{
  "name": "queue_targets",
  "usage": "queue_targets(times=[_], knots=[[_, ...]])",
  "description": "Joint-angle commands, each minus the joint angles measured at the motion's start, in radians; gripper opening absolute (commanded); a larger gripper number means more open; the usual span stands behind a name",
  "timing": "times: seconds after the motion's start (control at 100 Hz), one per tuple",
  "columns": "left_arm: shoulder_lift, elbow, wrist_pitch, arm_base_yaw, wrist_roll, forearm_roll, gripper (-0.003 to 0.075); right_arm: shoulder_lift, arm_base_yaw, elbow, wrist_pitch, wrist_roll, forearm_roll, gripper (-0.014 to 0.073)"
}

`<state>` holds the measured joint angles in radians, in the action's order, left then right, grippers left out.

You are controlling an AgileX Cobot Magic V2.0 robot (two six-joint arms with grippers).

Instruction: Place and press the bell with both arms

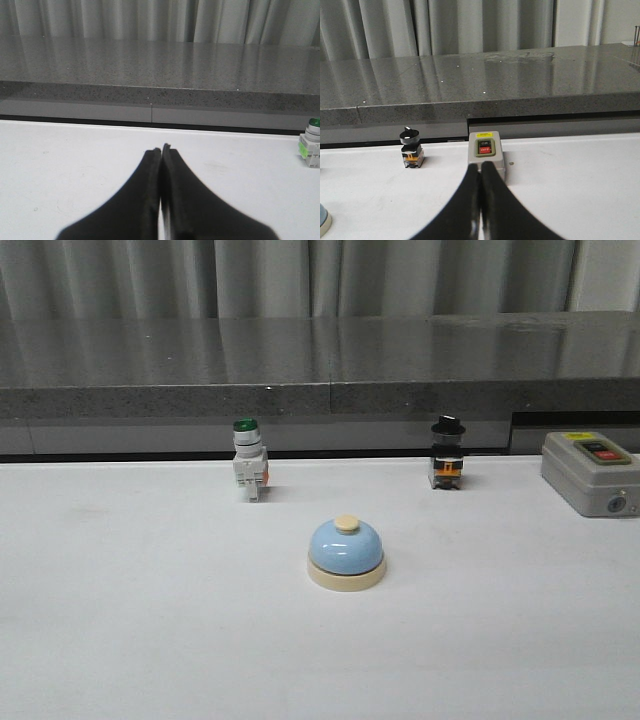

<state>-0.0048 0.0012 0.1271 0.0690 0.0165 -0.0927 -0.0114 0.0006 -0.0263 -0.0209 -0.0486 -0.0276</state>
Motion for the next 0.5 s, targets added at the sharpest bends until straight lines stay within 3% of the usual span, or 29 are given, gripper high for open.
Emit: queue_targets(times=[0.0, 0.37, 0.49], knots=[[-0.03, 0.042, -0.074, 0.0, -0.01, -0.001, -0.002, -0.012, -0.006, 0.015, 0.095, 0.004, 0.006, -0.0069], [-0.03, 0.042, -0.074, 0.0, -0.01, -0.001, -0.002, -0.012, -0.006, 0.018, 0.138, 0.004, 0.005, -0.0069], [-0.03, 0.042, -0.074, 0.0, -0.01, -0.001, -0.002, -0.01, -0.006, 0.055, 0.052, 0.004, 0.005, -0.0069]])
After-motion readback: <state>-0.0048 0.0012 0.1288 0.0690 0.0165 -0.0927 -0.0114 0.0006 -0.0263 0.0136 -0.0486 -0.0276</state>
